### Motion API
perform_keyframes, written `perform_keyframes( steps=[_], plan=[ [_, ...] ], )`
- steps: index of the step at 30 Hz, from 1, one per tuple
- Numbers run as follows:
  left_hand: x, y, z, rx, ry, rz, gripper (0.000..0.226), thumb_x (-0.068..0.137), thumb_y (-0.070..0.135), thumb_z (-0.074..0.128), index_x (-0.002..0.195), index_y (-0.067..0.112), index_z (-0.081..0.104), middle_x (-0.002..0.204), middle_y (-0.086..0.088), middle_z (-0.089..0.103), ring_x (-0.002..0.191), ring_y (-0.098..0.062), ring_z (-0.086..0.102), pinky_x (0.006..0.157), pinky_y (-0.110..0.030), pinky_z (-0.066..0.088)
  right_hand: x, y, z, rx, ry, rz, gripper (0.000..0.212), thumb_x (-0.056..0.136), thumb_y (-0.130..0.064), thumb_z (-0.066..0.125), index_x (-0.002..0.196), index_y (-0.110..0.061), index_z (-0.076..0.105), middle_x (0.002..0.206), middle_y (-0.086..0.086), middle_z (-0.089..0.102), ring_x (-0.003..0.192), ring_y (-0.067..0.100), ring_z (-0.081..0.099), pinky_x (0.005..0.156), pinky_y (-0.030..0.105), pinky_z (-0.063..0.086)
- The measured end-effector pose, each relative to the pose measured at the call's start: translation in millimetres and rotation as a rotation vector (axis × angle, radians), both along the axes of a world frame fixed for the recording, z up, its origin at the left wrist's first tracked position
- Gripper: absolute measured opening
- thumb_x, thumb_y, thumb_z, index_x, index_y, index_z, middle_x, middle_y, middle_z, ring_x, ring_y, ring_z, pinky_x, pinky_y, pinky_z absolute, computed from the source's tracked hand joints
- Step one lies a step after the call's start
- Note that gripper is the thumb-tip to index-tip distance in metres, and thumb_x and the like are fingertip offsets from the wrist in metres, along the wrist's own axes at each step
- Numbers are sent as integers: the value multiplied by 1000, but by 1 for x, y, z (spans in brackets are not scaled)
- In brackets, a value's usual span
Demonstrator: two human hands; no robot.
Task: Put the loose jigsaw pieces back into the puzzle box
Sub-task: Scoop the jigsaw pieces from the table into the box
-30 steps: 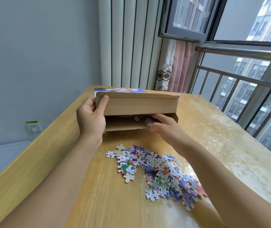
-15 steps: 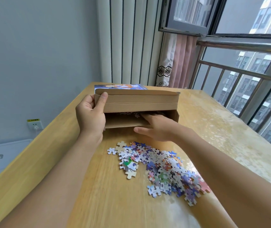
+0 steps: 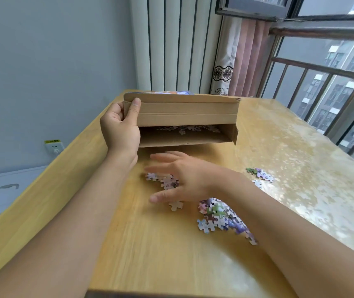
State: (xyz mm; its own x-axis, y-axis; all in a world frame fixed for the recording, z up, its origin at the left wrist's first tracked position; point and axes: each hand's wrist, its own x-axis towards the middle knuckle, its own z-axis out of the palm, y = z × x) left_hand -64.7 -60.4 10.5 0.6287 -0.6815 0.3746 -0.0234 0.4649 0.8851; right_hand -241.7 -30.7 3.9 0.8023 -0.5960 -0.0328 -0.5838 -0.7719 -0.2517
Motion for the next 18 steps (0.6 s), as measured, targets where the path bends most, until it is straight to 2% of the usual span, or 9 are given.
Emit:
perform_keyframes(
  steps=[1,2,4,5,9,11,13,15,18],
  plan=[
    [-1,0,-1,8,-8,-4,24,94,35,70,74,24,63,75,12,69,69,-11,54,61,-30,44,-3,-2,-4,9,56,-3,82,81,-79,55,152,-42,36,162,-12,29,150,15,23,120,44,28],
    [-2,0,-2,16,-17,-5,24,94,37,70,75,24,64,75,11,69,68,-14,53,57,-30,42,-7,-5,-6,14,61,0,78,83,-76,57,150,-41,39,159,-13,35,147,15,30,118,43,32],
    [-3,0,-4,35,-41,-7,25,93,41,70,75,25,63,75,10,69,67,-20,50,54,-30,37,-18,-8,-2,21,21,-2,62,85,-63,66,140,-37,54,141,-12,52,128,14,50,106,40,45],
    [-3,1,-4,37,-49,-9,25,92,41,70,74,25,63,74,10,68,66,-21,49,53,-30,37,-26,-9,1,14,10,-18,54,86,-57,69,134,-35,60,134,-12,56,119,13,55,100,39,48],
    [-6,3,-3,33,-77,-7,25,94,39,69,75,25,63,73,13,67,63,-20,49,50,-29,37,-56,-8,14,6,21,-95,36,87,-43,73,122,-35,68,124,-13,62,110,8,56,98,35,49],
    [-5,4,-3,33,-81,1,25,94,40,68,74,26,63,71,14,66,65,-21,48,49,-28,36,-66,-8,23,87,55,-152,52,79,-58,76,126,-41,64,130,-17,58,118,8,53,102,39,47],
    [-6,4,-2,32,-81,4,27,94,40,69,73,26,61,70,14,64,66,-22,48,48,-27,36,-79,-7,37,179,128,-229,92,57,-75,80,140,-50,46,146,-22,44,134,11,43,111,43,41],
    [-7,5,-1,38,-83,9,28,95,39,69,73,24,59,68,12,61,60,-22,45,39,-23,33,-93,-5,49,279,245,-313,123,44,-71,87,149,-58,24,159,-23,28,147,14,31,118,47,32],
    [-11,8,0,58,-89,12,28,97,37,67,76,21,57,67,9,57,47,-20,40,29,-19,28,-95,3,54,367,421,-358,139,48,-52,96,152,-59,4,166,-16,14,153,21,19,120,51,27]
  ],
)
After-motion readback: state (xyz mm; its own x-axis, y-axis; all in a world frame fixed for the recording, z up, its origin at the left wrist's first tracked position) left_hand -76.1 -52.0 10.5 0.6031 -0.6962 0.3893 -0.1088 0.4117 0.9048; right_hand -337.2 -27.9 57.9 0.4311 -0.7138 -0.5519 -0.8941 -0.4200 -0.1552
